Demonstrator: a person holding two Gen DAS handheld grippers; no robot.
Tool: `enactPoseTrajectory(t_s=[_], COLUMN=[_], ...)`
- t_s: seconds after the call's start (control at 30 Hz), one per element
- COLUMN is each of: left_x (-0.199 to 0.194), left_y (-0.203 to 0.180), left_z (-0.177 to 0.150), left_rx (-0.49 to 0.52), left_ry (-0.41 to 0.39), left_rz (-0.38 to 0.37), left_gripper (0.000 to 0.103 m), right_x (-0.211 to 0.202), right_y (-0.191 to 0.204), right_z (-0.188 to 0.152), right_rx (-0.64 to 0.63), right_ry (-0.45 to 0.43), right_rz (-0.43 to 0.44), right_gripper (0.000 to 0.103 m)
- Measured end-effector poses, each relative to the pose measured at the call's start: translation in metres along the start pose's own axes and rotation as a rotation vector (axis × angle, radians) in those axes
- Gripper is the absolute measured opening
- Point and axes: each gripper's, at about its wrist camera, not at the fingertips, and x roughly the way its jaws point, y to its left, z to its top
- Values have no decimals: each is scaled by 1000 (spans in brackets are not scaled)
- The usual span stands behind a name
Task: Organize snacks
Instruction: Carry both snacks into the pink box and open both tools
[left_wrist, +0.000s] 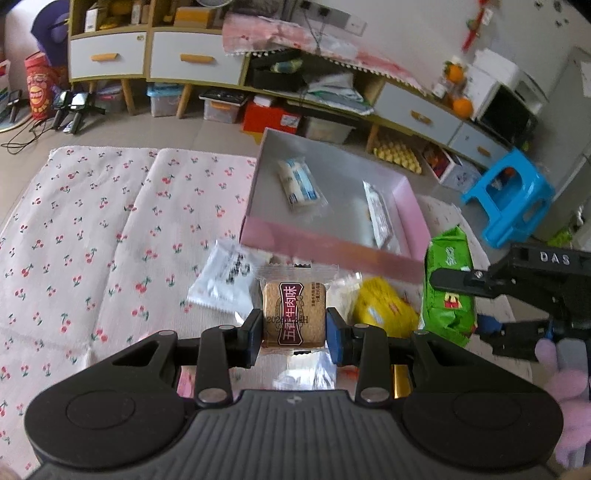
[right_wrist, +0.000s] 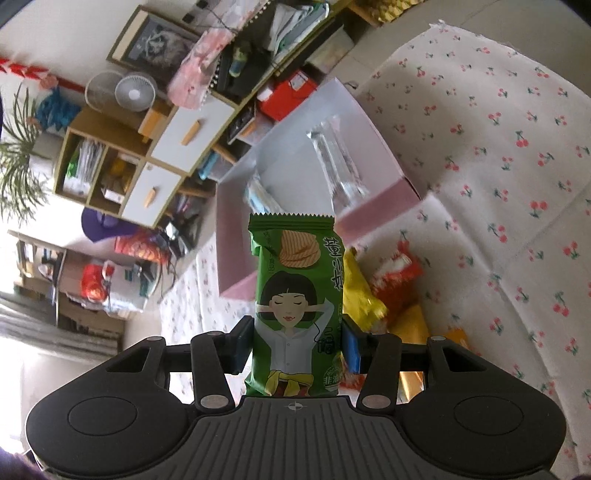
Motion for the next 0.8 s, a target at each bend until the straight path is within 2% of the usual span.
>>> enactPoseTrajectory(t_s=[0.17,0.37,0.5,0.63,0.8], left_x=[14,29,44,56,77], left_y=[2,4,0,-4,-8], left_z=[17,33,44,57,63], left_rx=[-53,-151,-136,-95,-9], left_ry=[-43,-101,-90,-123,-123], left_rz=[10,-32,-15,-19,35], left_gripper=[32,32,32,32,32], right_x=[14,28,41,53,72], right_y=[0,-8,-13,-2,6], right_z=[15,33,46,61,71], right_rx=[45,128,185,114,36], right_ry=[-56,-127,-133,-123,-137], right_rz=[24,62,80,79,58], right_gripper=[48,48,48,48,48])
